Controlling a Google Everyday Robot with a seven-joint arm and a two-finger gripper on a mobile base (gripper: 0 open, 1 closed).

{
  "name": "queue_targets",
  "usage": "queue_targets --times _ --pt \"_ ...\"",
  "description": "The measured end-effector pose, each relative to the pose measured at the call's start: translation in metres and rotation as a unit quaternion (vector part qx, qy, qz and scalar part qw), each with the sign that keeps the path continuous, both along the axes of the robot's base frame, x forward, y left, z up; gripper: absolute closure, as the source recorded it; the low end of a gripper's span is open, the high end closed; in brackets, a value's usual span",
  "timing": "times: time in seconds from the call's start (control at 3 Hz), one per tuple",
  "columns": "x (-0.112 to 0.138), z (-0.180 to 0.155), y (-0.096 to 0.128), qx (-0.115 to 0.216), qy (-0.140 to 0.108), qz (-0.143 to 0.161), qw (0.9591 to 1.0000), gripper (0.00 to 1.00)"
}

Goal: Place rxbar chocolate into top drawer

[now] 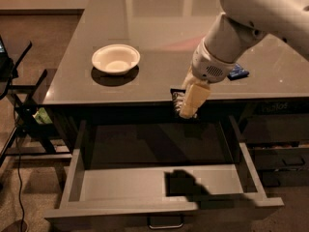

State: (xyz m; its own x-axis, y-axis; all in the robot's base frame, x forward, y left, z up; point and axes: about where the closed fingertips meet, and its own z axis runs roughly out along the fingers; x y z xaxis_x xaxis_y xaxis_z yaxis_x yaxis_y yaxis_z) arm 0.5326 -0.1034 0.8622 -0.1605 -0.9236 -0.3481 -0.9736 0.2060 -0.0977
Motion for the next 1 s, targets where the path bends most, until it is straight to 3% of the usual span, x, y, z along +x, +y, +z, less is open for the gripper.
queue_targets --times 0.33,0.67,1.0 --pt "0.000 0.000 0.000 0.000 0.000 0.000 1.0000 1.00" --pt "-0.015 -0.014 0.020 0.013 0.024 -0.002 0.9996 1.00" --pt "-0.024 -0.037 0.057 0.033 0.055 -0.005 0.9979 1.00"
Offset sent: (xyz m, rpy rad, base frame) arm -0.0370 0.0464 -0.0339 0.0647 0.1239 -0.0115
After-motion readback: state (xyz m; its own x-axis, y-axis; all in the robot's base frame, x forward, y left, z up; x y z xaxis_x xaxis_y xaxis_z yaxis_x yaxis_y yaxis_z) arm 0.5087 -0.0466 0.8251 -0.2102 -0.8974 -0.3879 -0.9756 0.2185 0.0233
